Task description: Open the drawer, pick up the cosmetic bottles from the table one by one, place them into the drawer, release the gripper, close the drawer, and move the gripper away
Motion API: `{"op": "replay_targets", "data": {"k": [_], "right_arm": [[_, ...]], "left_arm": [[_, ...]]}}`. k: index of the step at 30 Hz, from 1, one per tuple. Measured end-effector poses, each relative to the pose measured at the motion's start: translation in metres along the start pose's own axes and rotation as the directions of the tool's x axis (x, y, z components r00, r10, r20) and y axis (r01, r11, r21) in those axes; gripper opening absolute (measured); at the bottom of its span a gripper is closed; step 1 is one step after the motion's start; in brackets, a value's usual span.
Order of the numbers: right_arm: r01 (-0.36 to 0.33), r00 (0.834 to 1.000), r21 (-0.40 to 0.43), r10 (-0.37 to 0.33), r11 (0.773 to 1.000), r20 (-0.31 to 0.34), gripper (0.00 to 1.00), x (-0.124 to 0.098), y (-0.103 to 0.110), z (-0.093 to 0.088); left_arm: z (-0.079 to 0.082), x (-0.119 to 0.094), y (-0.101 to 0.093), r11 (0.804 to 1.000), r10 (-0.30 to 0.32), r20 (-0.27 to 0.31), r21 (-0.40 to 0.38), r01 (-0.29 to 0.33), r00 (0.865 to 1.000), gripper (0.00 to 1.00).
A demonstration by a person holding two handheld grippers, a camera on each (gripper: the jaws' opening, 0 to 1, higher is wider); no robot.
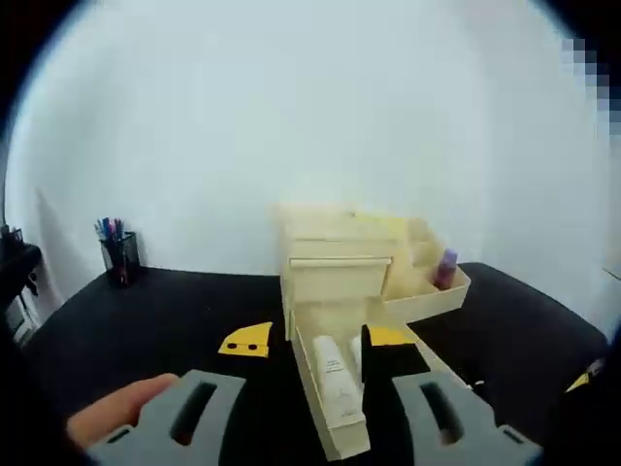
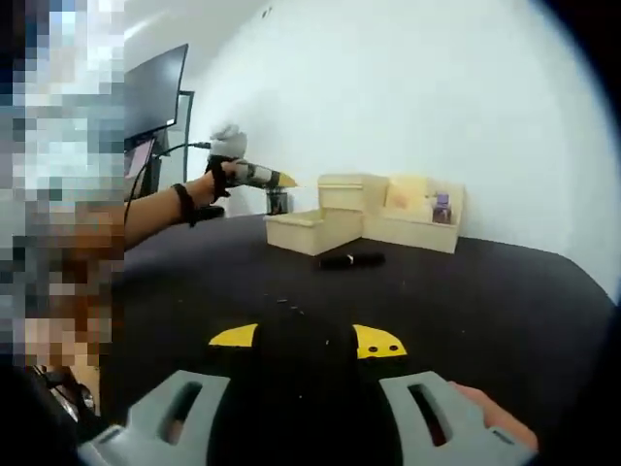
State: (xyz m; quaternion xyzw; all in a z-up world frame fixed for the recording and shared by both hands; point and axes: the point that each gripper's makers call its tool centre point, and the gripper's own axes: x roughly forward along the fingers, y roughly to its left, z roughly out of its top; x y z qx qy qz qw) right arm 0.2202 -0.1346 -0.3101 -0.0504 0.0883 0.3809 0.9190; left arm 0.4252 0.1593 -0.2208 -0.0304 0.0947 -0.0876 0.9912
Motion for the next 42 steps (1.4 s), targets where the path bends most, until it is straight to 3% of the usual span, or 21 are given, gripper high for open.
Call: {"op": "replay_targets", "data": {"k": [5, 10, 12, 15, 20, 22, 26, 28, 40, 42], "right_arm": [[0.01, 1.0, -0.015, -0.01, 1.0, -0.021, 0.34, 0.003, -0.003, -0.002], [-0.005, 1.0, 0.04, 0.004, 0.999, 0.02, 0.34, 0.003, -0.006, 0.008], [-0.003, 0.999, 0.069, 0.0, 0.998, 0.037, 0.35, 0.004, -0.011, 0.013], [0.019, 1.0, 0.082, -0.021, 0.996, 0.019, 0.36, 0.009, -0.018, 0.012], [0.058, 0.997, 0.009, -0.057, 0.998, -0.053, 0.42, 0.017, -0.026, 0.009], [0.053, 0.996, -0.011, -0.054, 0.999, -0.067, 0.44, 0.02, -0.026, 0.013], [0.039, 0.995, -0.077, -0.046, 0.996, -0.086, 0.48, 0.031, -0.026, 0.028], [0.033, 0.994, -0.121, -0.046, 0.992, -0.1, 0.48, 0.038, -0.026, 0.035], [-0.005, 0.989, -0.246, -0.031, 0.969, -0.144, 0.49, 0.074, -0.021, 0.057], [-0.009, 0.989, -0.255, -0.029, 0.967, -0.145, 0.53, 0.08, -0.022, 0.062]], "left_arm": [[-0.005, 0.002, 0.011, 1.0, -0.025, 0.055, -0.011, 0.026, 0.998, 0.39], [-0.011, -0.003, 0.028, 0.998, -0.018, 0.129, -0.055, 0.025, 0.991, 0.44], [-0.014, -0.004, 0.036, 0.998, -0.019, 0.134, -0.065, 0.028, 0.991, 0.46], [-0.014, -0.009, 0.04, 0.997, -0.036, 0.158, -0.066, 0.047, 0.987, 0.5], [-0.005, -0.017, 0.028, 0.992, -0.11, 0.206, -0.04, 0.121, 0.972, 0.67], [0.002, -0.022, 0.021, 0.987, -0.146, 0.239, -0.032, 0.158, 0.96, 0.69], [0.003, -0.028, 0.017, 0.983, -0.173, 0.264, -0.01, 0.182, 0.949, 0.74], [0.005, -0.029, 0.012, 0.972, -0.205, 0.281, -0.057, 0.23, 0.937, 0.75], [0.005, -0.032, 0.027, 0.961, -0.184, 0.314, -0.143, 0.238, 0.931, 0.71], [0.007, -0.032, 0.028, 0.961, -0.179, 0.318, -0.148, 0.235, 0.931, 0.73]]}}
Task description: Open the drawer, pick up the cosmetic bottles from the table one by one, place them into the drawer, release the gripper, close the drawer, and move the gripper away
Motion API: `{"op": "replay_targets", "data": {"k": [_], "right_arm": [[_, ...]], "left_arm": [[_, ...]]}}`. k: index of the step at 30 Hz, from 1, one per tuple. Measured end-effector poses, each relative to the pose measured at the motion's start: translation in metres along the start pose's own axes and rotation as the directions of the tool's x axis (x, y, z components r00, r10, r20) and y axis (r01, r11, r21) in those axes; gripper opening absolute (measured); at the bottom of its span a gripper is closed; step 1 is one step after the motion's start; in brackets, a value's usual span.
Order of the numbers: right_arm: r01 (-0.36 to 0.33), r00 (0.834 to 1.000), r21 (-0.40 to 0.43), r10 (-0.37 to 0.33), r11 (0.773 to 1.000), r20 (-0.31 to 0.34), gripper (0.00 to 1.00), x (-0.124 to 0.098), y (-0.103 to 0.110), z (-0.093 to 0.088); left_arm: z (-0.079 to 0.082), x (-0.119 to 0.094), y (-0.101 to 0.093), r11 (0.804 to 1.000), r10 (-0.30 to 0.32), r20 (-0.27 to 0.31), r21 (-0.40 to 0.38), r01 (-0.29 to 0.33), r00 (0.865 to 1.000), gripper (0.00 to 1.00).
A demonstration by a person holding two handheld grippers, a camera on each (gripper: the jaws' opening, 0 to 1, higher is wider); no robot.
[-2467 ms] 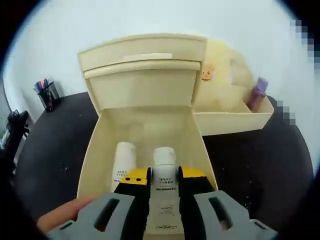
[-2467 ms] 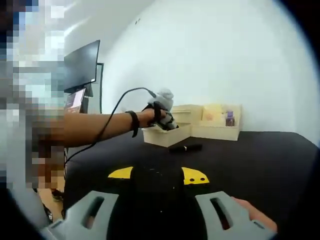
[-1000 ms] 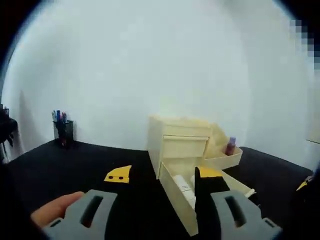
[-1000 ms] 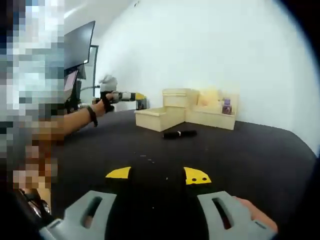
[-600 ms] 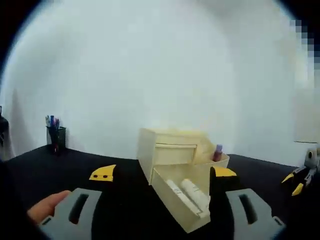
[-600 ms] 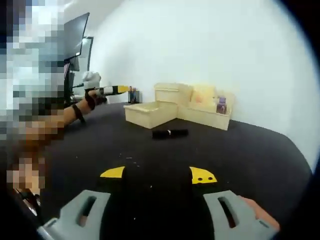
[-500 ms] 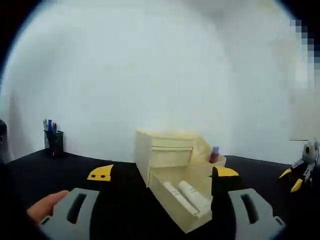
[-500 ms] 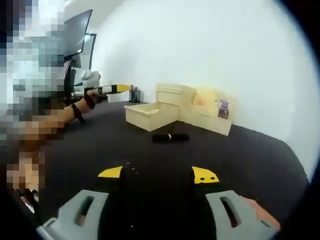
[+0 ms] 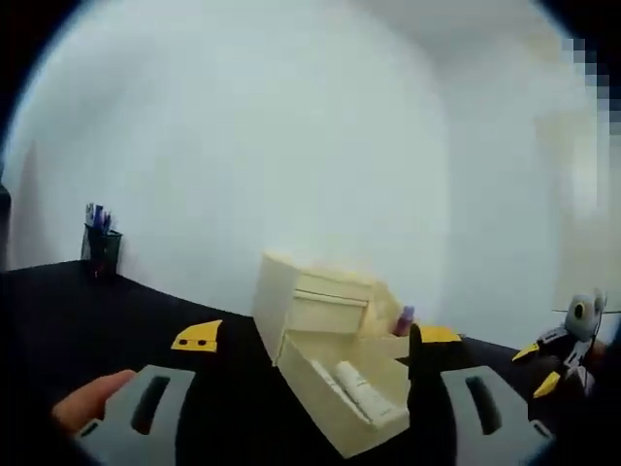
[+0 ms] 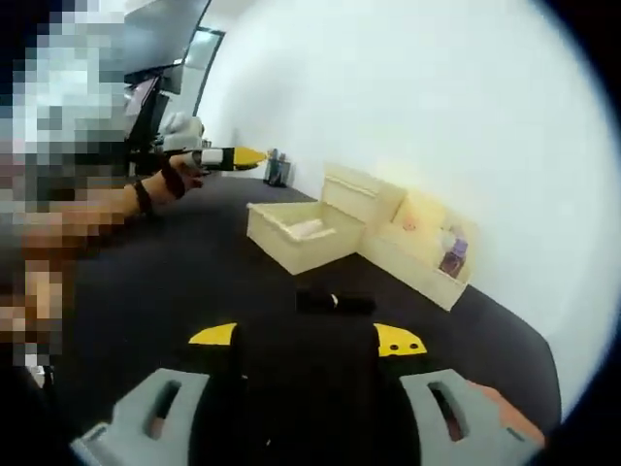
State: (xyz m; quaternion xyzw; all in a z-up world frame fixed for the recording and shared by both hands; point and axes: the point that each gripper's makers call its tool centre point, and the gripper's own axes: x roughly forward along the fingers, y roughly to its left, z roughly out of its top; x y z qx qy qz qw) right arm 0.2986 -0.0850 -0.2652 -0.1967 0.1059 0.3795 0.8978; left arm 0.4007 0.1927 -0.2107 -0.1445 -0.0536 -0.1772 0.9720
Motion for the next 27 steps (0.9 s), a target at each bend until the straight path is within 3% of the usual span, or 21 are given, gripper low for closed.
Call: {"op": "replay_targets", "data": {"k": [2, 12, 18, 27], "right_arm": [[-0.011, 1.0, -0.012, 0.011, 1.0, -0.011, 0.63, 0.005, -0.001, 0.002], [-0.017, 1.0, -0.081, 0.015, 0.997, -0.028, 0.65, 0.023, -0.016, 0.016], [-0.026, 0.999, -0.094, 0.023, 0.995, -0.03, 0.68, 0.034, -0.027, 0.023], [-0.03, 0.999, -0.113, 0.026, 0.993, -0.029, 0.71, 0.049, -0.036, 0.031]], "left_arm": [[0.001, 0.0, 0.0, 1.0, 0.0, 0.006, 0.005, -0.001, 1.0, 0.74], [0.005, 0.002, -0.009, 0.999, -0.044, 0.02, 0.02, 0.044, 0.999, 0.78], [0.003, 0.002, -0.02, 0.993, -0.105, -0.011, 0.058, 0.105, 0.994, 0.86], [0.009, 0.0, -0.031, 0.985, -0.165, 0.006, 0.059, 0.165, 0.986, 0.96]]}}
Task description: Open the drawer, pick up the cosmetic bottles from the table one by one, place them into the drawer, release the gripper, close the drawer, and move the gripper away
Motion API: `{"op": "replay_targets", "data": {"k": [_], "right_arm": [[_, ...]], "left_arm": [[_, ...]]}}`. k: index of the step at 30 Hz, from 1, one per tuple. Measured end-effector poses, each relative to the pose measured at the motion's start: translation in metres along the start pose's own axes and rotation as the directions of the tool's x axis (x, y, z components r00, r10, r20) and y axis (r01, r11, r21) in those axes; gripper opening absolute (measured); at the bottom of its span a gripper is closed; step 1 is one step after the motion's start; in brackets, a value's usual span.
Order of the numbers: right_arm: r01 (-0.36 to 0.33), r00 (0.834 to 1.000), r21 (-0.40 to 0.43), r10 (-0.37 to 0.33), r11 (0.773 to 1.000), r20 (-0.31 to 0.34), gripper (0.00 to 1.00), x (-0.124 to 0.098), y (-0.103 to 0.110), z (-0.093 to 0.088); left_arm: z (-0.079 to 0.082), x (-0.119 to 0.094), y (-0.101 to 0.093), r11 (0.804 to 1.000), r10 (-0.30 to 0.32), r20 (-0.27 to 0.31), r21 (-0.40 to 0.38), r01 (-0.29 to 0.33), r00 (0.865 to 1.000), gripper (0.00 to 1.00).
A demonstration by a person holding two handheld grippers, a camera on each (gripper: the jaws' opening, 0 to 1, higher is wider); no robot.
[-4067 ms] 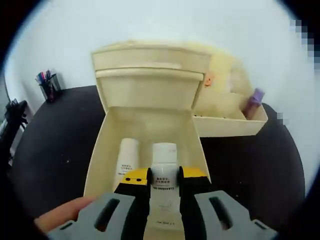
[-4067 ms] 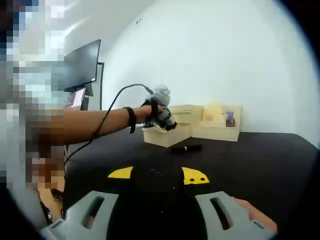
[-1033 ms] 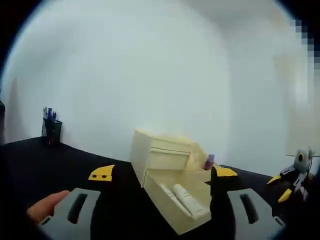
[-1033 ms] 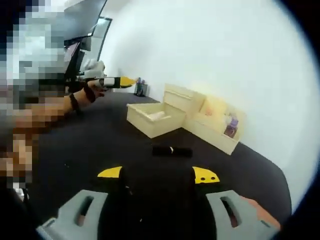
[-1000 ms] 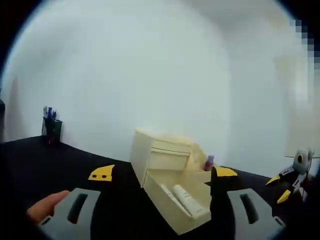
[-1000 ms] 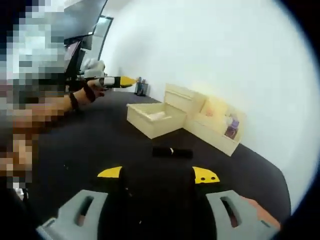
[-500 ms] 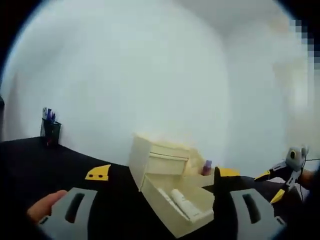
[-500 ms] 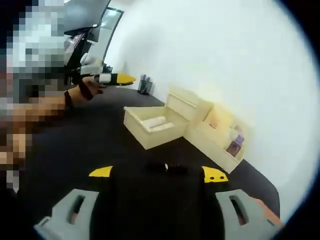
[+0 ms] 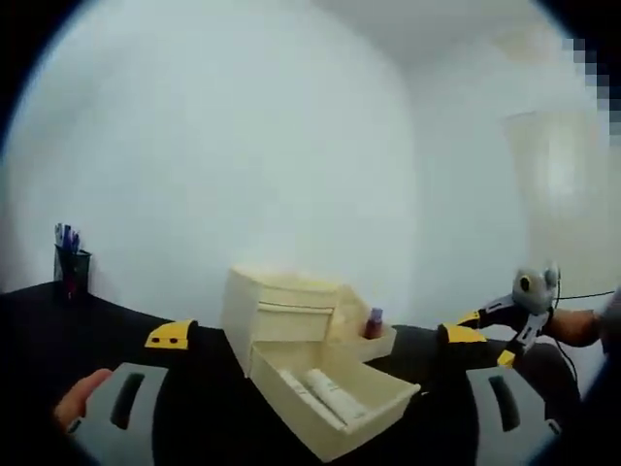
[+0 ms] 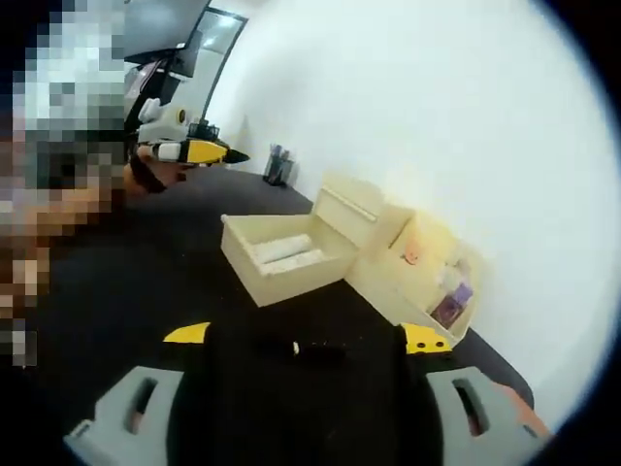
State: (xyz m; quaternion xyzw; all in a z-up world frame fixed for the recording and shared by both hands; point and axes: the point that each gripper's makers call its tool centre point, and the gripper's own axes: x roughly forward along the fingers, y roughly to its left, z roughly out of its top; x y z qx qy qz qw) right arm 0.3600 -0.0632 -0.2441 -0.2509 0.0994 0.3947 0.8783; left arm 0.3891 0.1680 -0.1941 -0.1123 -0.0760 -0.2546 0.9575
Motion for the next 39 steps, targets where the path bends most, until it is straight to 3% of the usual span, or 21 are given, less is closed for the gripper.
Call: {"op": "replay_targets", "data": {"k": [7, 12, 23, 25, 34, 39], "right_arm": [[-0.017, 1.0, -0.029, 0.016, 0.999, -0.008, 0.75, 0.012, 0.002, 0.001], [-0.024, 0.999, -0.052, 0.023, 0.998, -0.023, 0.76, 0.018, 0.014, -0.001], [-0.05, 0.999, -0.046, 0.05, 0.998, 0.001, 0.77, 0.033, 0.02, 0.006], [-0.055, 0.998, -0.047, 0.055, 0.997, 0.002, 0.77, 0.037, 0.02, 0.006], [-0.07, 0.998, -0.043, 0.069, 0.997, -0.008, 0.76, 0.058, 0.026, 0.001], [-0.066, 0.998, -0.042, 0.065, 0.997, -0.012, 0.76, 0.07, 0.021, -0.004]], "left_arm": [[-0.01, 0.001, -0.01, 0.998, -0.059, -0.045, 0.016, 0.06, 0.997, 0.96], [-0.027, 0.001, -0.012, 0.991, -0.073, -0.167, 0.101, 0.09, 0.983, 0.96], [-0.032, -0.005, -0.025, 0.979, -0.137, -0.199, 0.125, 0.163, 0.97, 0.96], [-0.038, -0.006, -0.025, 0.979, -0.128, -0.222, 0.128, 0.159, 0.967, 0.96], [-0.038, -0.006, -0.026, 0.983, -0.138, -0.205, 0.093, 0.159, 0.969, 0.96], [-0.044, -0.005, -0.028, 0.981, -0.133, -0.229, 0.106, 0.16, 0.964, 0.96]]}}
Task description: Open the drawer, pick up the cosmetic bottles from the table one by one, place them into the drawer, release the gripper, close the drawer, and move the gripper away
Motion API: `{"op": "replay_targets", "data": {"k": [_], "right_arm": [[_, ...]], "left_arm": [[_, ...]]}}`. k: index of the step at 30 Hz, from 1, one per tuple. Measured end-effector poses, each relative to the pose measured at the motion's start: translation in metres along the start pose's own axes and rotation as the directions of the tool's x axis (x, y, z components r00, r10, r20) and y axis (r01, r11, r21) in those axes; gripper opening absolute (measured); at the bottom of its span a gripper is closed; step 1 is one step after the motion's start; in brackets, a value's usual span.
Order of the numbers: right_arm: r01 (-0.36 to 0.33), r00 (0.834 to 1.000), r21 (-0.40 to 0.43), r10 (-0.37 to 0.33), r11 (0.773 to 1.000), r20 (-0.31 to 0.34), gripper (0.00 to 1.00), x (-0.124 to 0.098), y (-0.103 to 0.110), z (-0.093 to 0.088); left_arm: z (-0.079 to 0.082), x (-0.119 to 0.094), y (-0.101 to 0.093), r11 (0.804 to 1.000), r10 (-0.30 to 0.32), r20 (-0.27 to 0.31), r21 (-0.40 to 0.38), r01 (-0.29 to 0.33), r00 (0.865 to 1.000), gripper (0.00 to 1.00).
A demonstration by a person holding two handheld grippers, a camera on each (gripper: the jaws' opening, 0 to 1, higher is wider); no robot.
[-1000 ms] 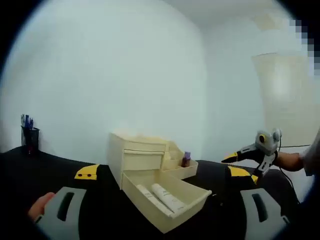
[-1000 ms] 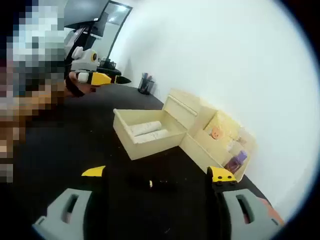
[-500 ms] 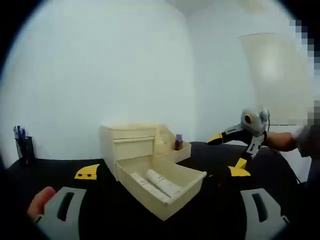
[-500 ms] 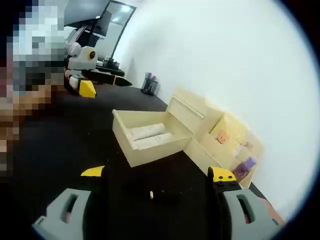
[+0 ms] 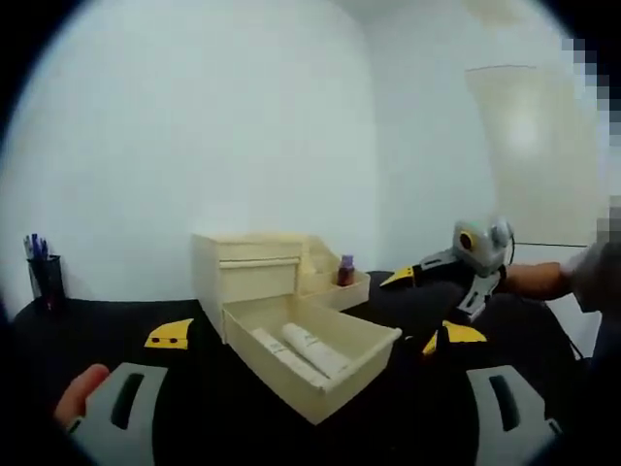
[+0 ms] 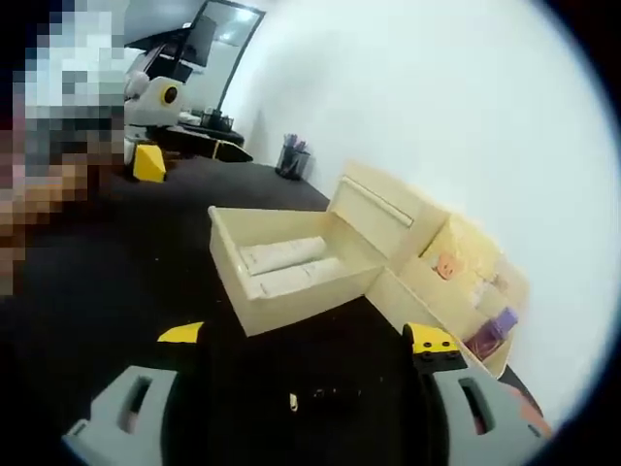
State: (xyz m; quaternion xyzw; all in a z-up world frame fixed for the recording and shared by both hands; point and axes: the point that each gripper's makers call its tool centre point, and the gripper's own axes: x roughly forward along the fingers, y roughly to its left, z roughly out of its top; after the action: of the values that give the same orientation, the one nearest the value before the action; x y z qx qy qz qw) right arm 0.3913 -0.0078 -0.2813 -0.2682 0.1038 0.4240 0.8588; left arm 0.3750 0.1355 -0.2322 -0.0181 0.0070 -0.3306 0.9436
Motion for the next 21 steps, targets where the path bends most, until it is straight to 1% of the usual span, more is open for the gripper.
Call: {"op": "replay_targets", "data": {"k": [5, 6, 10, 11, 14, 21], "right_arm": [[0.003, 1.0, 0.014, -0.003, 1.0, 0.0, 0.75, 0.01, -0.003, -0.004], [0.001, 1.0, 0.02, -0.001, 1.0, -0.003, 0.75, 0.015, -0.01, -0.005], [0.002, 1.0, 0.017, -0.002, 1.0, -0.007, 0.74, 0.021, -0.01, -0.007], [0.003, 1.0, 0.017, -0.003, 1.0, -0.004, 0.74, 0.021, -0.011, -0.007], [0.004, 1.0, 0.019, -0.004, 1.0, 0.001, 0.73, 0.028, -0.021, -0.004], [0.018, 1.0, 0.012, -0.018, 1.0, 0.012, 0.73, 0.033, -0.036, 0.001]], "left_arm": [[-0.002, 0.001, 0.0, 1.0, -0.003, -0.01, 0.001, 0.003, 1.0, 0.96], [-0.002, 0.001, 0.001, 1.0, 0.001, -0.015, 0.002, -0.001, 1.0, 0.96], [-0.004, 0.001, 0.001, 1.0, 0.001, -0.022, 0.002, -0.001, 1.0, 0.96], [-0.005, 0.001, 0.001, 1.0, 0.001, -0.024, 0.004, -0.001, 1.0, 0.96], [-0.006, 0.001, 0.001, 1.0, 0.002, -0.032, 0.01, -0.001, 0.999, 0.96], [-0.011, 0.001, 0.0, 1.0, 0.004, -0.054, 0.02, -0.003, 0.999, 0.96]]}}
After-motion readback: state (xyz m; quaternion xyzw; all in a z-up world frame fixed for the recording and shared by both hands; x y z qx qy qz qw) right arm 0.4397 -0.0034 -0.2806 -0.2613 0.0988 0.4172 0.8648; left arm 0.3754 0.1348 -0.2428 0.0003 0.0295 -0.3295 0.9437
